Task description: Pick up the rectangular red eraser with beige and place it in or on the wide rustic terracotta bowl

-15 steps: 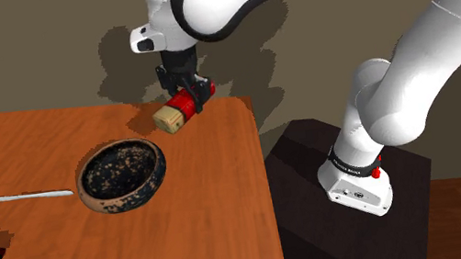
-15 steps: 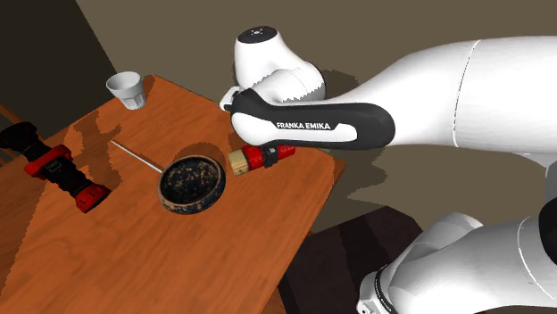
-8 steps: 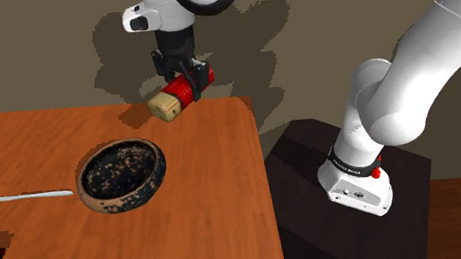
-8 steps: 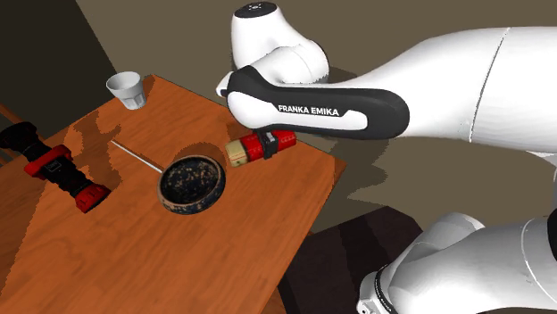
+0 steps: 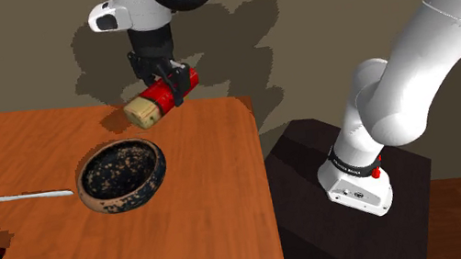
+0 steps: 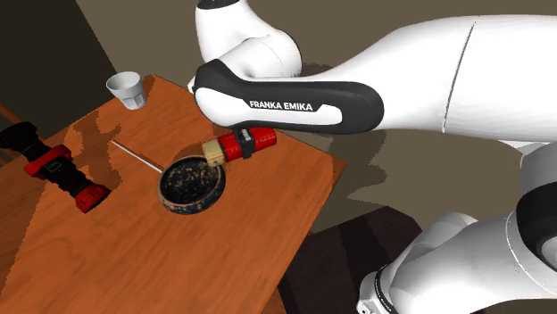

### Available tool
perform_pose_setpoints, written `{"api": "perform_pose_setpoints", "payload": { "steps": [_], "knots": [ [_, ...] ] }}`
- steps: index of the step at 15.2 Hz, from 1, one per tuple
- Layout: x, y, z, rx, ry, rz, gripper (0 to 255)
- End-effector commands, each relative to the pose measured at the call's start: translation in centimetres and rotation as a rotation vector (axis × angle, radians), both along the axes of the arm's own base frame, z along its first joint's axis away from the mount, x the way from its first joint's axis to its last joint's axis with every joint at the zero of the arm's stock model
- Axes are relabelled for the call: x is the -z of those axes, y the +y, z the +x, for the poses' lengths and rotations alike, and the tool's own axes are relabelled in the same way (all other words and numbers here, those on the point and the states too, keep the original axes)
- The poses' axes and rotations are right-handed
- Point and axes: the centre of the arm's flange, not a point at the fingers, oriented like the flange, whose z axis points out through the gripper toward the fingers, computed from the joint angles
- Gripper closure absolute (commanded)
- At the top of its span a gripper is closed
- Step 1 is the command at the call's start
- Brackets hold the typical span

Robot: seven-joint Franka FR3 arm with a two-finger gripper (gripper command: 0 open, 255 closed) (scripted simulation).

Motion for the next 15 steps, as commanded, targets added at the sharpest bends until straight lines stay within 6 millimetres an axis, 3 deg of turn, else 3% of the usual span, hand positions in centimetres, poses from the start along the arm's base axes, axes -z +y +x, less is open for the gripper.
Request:
{"api": "perform_pose_setpoints", "payload": {
  "steps": [1, 9, 10, 15],
  "knots": [
    [-0.1, 2.6, 0.4, 0.001, 0.0, 0.001, 255],
    [-0.2, 13.0, 1.8, 0.001, 0.0, 0.001, 255],
    [-0.3, 15.1, 2.1, 0.001, 0.0, 0.001, 255],
    [2.4, 15.1, 2.1, 0.001, 0.0, 0.001, 255]
  ]
}}
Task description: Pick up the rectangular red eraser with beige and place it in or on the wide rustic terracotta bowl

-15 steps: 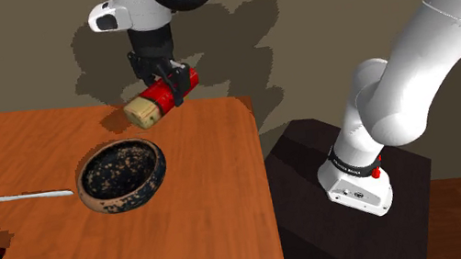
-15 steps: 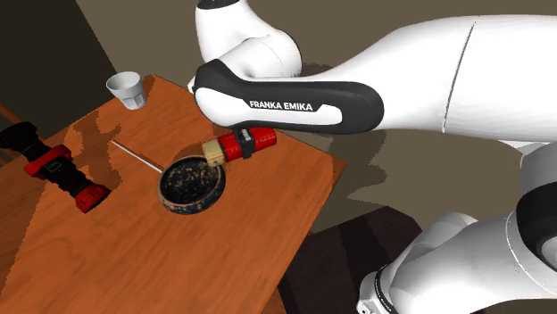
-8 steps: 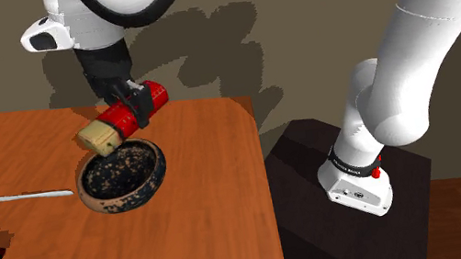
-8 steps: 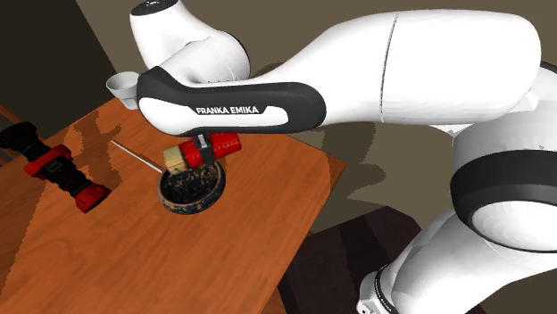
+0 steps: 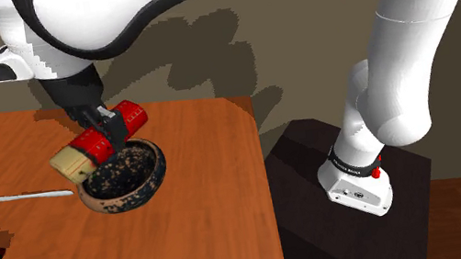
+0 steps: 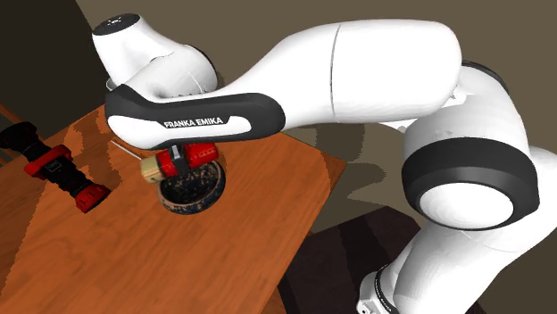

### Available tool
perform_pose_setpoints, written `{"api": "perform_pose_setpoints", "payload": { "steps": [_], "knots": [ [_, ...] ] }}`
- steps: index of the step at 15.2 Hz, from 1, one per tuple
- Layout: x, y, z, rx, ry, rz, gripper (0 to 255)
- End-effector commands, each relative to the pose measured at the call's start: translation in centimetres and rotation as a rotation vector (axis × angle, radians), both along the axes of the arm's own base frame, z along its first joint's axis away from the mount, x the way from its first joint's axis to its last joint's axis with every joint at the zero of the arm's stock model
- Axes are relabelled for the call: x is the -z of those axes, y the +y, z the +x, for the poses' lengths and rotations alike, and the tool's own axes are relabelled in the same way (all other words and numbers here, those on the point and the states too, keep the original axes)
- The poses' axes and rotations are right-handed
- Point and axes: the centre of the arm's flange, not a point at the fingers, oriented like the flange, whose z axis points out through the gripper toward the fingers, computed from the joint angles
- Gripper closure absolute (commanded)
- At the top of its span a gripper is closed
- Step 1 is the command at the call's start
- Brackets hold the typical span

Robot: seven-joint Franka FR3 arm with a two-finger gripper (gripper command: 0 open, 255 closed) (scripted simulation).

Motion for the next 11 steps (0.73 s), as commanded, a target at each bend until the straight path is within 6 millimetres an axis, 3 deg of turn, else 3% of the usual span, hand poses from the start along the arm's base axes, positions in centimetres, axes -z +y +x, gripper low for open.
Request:
{"api": "perform_pose_setpoints", "payload": {
  "steps": [1, 9, 11],
  "knots": [
    [1.1, 0.0, 0.0, 0.0, -0.001, 0.001, 255],
    [5.2, 0.0, 0.0, 0.0, -0.001, 0.001, 255],
    [5.2, 0.0, 0.0, 0.0, -0.001, 0.001, 255]
  ]
}}
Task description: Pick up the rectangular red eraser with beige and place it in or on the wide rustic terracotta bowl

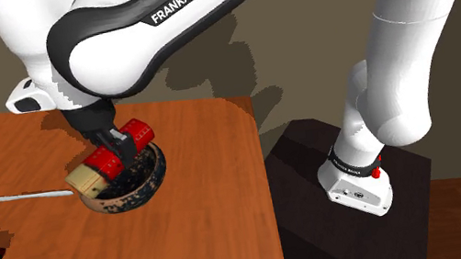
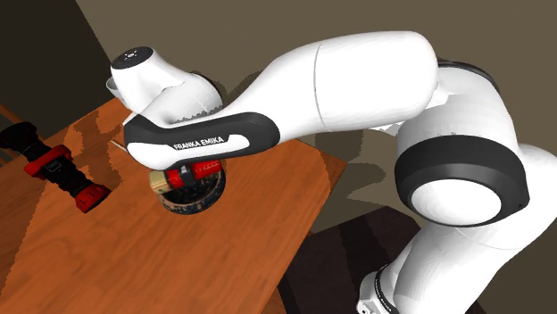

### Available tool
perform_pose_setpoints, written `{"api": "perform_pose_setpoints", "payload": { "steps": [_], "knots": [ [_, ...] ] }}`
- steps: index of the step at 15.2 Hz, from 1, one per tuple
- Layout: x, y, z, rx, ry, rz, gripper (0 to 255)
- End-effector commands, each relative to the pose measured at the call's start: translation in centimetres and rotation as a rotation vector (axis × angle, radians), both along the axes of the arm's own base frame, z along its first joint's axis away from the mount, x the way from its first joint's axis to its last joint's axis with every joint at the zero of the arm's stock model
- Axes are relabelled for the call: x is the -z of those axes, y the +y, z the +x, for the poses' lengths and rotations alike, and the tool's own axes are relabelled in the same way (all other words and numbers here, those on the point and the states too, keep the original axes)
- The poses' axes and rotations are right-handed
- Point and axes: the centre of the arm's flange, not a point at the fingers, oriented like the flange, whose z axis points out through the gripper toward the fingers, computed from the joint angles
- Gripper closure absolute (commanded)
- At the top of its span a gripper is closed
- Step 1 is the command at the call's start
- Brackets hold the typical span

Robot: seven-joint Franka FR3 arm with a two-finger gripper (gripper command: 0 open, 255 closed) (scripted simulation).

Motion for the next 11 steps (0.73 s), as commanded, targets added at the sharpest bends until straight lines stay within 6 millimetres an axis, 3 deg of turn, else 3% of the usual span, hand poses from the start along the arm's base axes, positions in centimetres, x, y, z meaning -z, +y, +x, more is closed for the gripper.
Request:
{"api": "perform_pose_setpoints", "payload": {
  "steps": [1, 6, 7, 11],
  "knots": [
    [0.06, -0.03, 0.04, 0.0, -0.001, 0.001, 255],
    [0.06, -0.03, 0.04, 0.0, -0.001, 0.001, 255],
    [0.06, -0.03, 0.04, 0.0, -0.001, 0.001, 0],
    [0.05, -0.03, 0.03, 0.0, -0.001, 0.001, 0]
  ]
}}
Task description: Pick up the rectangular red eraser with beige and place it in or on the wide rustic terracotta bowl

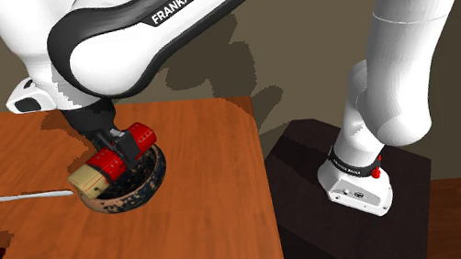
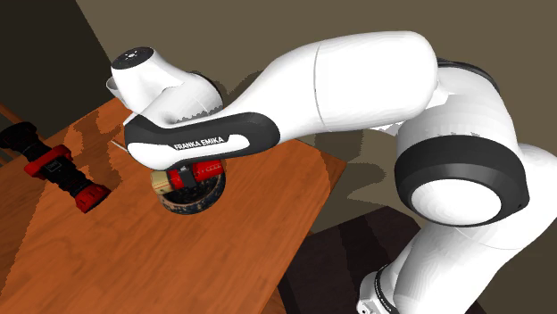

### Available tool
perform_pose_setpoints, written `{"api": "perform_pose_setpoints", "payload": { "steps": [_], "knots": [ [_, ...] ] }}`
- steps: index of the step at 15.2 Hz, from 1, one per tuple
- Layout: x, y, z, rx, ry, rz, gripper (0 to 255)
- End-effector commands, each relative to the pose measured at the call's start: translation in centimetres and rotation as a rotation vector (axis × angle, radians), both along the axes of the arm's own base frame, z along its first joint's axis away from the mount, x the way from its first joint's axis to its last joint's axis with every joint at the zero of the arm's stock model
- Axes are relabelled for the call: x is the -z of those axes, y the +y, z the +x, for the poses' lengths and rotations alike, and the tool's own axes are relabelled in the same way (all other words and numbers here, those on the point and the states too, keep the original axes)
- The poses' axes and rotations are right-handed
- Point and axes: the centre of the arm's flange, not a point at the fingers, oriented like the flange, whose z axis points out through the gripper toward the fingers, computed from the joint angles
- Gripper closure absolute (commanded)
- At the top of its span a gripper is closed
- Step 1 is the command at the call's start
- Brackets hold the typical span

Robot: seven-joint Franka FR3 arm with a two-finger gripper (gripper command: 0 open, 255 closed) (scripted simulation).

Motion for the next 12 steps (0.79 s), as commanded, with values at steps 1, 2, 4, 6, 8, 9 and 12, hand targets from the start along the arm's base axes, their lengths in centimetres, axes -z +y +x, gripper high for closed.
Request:
{"api": "perform_pose_setpoints", "payload": {
  "steps": [1, 2, 4, 6, 8, 9, 12],
  "knots": [
    [0.0, 0.0, 0.0, 0.0, 0.0, 0.0, 0],
    [-1.3, 0.0, 0.0, 0.0, 0.0, 0.0, 0],
    [-3.9, 0.0, -0.1, 0.0, 0.0, 0.0, 0],
    [-5.0, 0.0, -0.2, 0.0, 0.0, 0.0, 0],
    [-5.0, 0.0, -0.2, 0.0, 0.0, 0.0, 0],
    [-5.0, 0.0, -0.2, 0.0, 0.0, 0.0, 0],
    [-5.0, 0.0, -0.2, 0.0, 0.0, 0.0, 0]
  ]
}}
